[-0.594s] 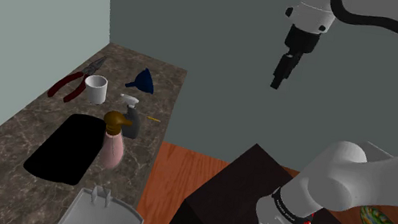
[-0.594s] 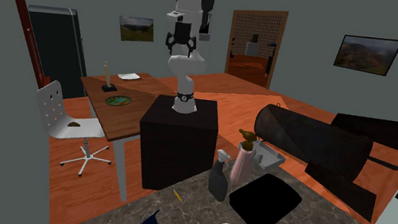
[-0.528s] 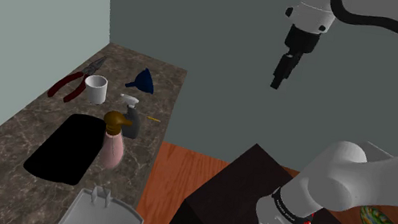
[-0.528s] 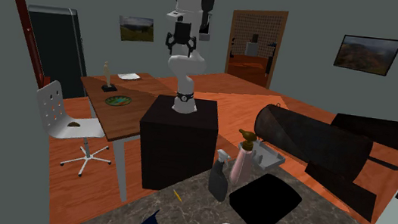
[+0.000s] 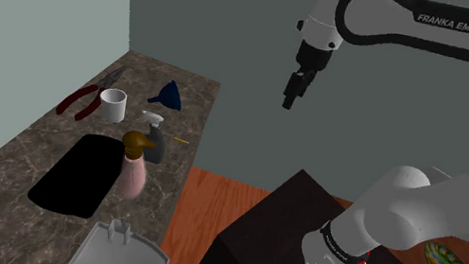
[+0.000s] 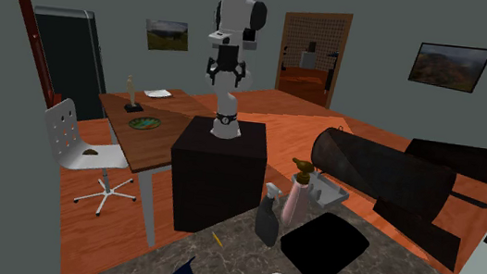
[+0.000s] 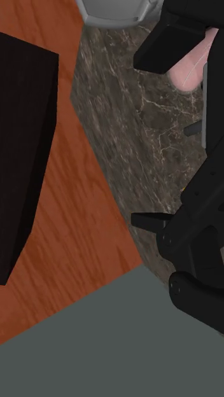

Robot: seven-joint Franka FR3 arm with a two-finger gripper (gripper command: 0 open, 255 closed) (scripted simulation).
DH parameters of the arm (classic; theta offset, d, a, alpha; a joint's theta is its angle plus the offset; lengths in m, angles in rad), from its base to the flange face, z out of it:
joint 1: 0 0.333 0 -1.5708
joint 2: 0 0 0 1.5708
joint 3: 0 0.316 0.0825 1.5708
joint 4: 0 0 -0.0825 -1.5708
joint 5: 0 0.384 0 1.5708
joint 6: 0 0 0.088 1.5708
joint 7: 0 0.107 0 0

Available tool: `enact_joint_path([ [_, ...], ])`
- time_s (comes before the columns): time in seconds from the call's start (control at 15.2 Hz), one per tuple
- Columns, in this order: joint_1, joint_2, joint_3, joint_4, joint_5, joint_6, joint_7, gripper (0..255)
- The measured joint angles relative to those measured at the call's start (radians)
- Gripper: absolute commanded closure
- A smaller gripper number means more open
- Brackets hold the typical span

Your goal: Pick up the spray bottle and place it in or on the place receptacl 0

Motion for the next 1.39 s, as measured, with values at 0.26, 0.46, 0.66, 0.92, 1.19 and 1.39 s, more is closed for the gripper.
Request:
enact_joint_path([
  [0.26, 0.017, 0.112, 0.013, 0.008, 0.018, 0.119, -0.001, 0],
  [0.46, 0.029, 0.201, 0.024, 0.022, 0.03, 0.206, -0.002, 0],
  [0.66, 0.039, 0.304, 0.034, 0.057, 0.038, 0.285, -0.006, 0],
  [0.92, 0.054, 0.437, 0.051, 0.11, 0.047, 0.381, -0.006, 0],
  [1.19, 0.071, 0.582, 0.069, 0.196, 0.05, 0.456, -0.003, 0],
  [1.39, 0.084, 0.679, 0.082, 0.253, 0.049, 0.508, 0.001, 0],
])
